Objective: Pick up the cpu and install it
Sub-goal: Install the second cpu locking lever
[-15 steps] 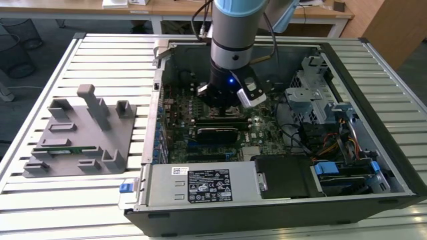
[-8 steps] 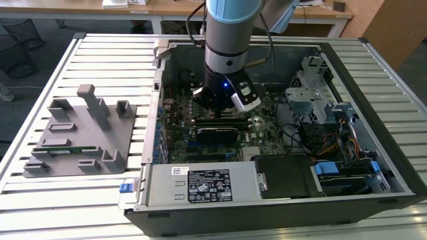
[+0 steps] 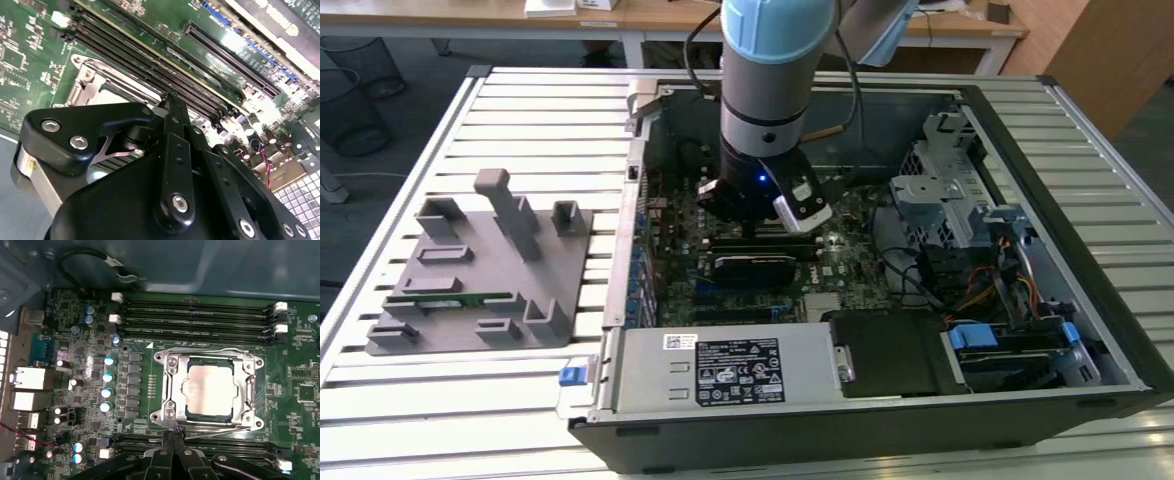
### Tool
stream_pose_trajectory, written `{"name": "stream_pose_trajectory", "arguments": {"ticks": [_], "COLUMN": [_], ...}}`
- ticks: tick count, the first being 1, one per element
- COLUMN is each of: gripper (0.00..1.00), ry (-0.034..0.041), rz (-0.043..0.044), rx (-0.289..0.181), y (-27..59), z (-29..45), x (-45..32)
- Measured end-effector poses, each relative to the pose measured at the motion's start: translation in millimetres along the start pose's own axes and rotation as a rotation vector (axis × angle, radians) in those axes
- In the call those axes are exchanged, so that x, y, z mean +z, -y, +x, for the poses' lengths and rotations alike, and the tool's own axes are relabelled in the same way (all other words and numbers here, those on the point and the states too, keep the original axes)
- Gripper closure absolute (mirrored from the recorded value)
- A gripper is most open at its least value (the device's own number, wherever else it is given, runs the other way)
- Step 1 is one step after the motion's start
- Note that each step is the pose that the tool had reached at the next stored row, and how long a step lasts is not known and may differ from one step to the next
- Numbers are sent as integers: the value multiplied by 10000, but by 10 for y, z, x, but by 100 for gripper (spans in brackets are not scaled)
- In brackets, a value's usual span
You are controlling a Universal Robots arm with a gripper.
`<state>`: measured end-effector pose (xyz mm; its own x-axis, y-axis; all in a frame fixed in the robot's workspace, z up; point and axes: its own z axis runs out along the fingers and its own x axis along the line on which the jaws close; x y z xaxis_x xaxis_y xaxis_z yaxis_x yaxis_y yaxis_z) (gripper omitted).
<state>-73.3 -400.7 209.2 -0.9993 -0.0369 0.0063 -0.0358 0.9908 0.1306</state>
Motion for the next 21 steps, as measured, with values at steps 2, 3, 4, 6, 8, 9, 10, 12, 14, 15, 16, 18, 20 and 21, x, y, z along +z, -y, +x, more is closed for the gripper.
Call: {"name": "stream_pose_trajectory", "arguments": {"ticks": [2,3,4,6,8,9,10,12,14,15,16,18,20,21], "gripper": [89,89,89,89,89,89,89,89,89,89,89,89,89,89], "ry": [2,3,5,9,12,13,15,19,23,24,25,30,29,27], "rz": [-83,-120,-166,-262,-348,-397,-460,-579,-661,-699,-748,-848,-907,-928], "rx": [0,0,-1,-3,-2,-5,-5,-6,-6,-6,-7,-8,-8,-9], "y": [22,32,41,57,70,74,76,78,81,82,83,85,87,90], "z": [22,32,42,55,67,72,77,84,89,91,93,96,103,109], "x": [8,13,18,28,41,46,51,63,82,91,98,113,132,139]}}
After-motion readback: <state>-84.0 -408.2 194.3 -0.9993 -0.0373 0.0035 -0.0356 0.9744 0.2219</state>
